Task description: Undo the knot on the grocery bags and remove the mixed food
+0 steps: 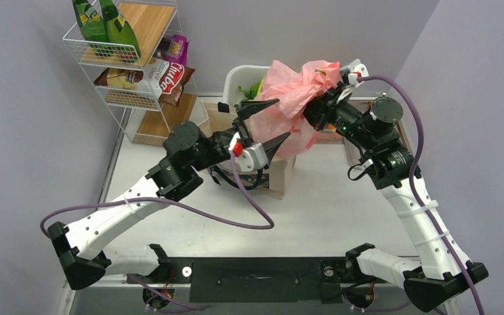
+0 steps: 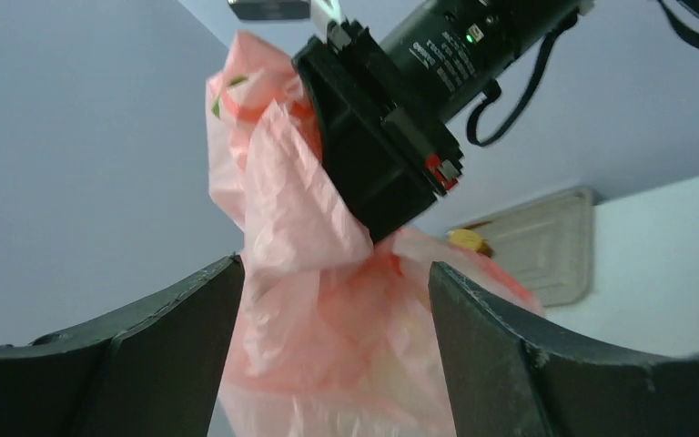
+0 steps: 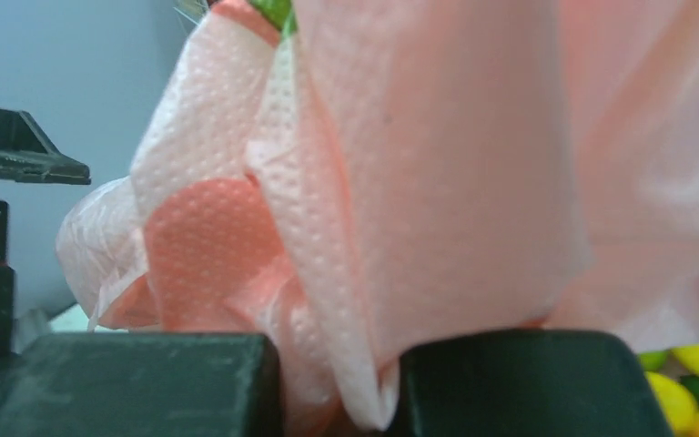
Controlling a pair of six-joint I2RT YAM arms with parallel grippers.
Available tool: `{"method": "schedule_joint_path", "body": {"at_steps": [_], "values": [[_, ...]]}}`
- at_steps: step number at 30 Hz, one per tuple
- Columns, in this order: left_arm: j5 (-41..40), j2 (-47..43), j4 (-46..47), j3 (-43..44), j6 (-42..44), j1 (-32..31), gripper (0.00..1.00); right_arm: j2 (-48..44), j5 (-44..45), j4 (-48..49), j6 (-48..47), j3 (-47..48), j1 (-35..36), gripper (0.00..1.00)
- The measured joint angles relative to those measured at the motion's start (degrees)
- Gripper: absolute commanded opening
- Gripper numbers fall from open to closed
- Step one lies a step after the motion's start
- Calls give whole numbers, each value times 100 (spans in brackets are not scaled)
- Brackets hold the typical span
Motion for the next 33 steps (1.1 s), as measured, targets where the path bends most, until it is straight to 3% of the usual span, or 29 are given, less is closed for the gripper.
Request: {"method": "schedule_joint_path", "body": {"at_steps": [9,17,19,21,22,23,24,25,27,29,33], "values": [[-1338,1047,817,-7,1513,-411,77,339,-1016,175,1827,70,-197,0],[-1954,1346,1292,7,1965,-391,75,442,-1954,212,2581,52,-295,0],[-1969,1344,1410,-9,1969,-341,58,588,-2291,326,2865,52,-328,0],[-1908,1318,1423,-105,1937,-269,29,765,-2546,472,3132,70,-354,0],[-1829,1307,1384,-179,1906,-225,22,861,-2673,535,3276,85,-376,0],[-1725,1296,1325,-258,1864,-175,9,944,-2776,573,3368,105,-385,3],[-1650,1281,1274,-313,1843,-109,3,1019,-2872,579,3442,118,-417,10],[-1576,1246,1163,-326,1755,-42,0,1069,-2959,553,3475,118,-461,29],[-1394,1110,748,-332,1526,188,0,1110,-3093,575,3670,122,-610,50],[-1303,981,444,-297,1217,472,0,1058,-3340,520,3812,129,-802,62],[-1012,638,-76,-116,463,1058,0,876,-3563,483,3912,129,-1290,68]]}}
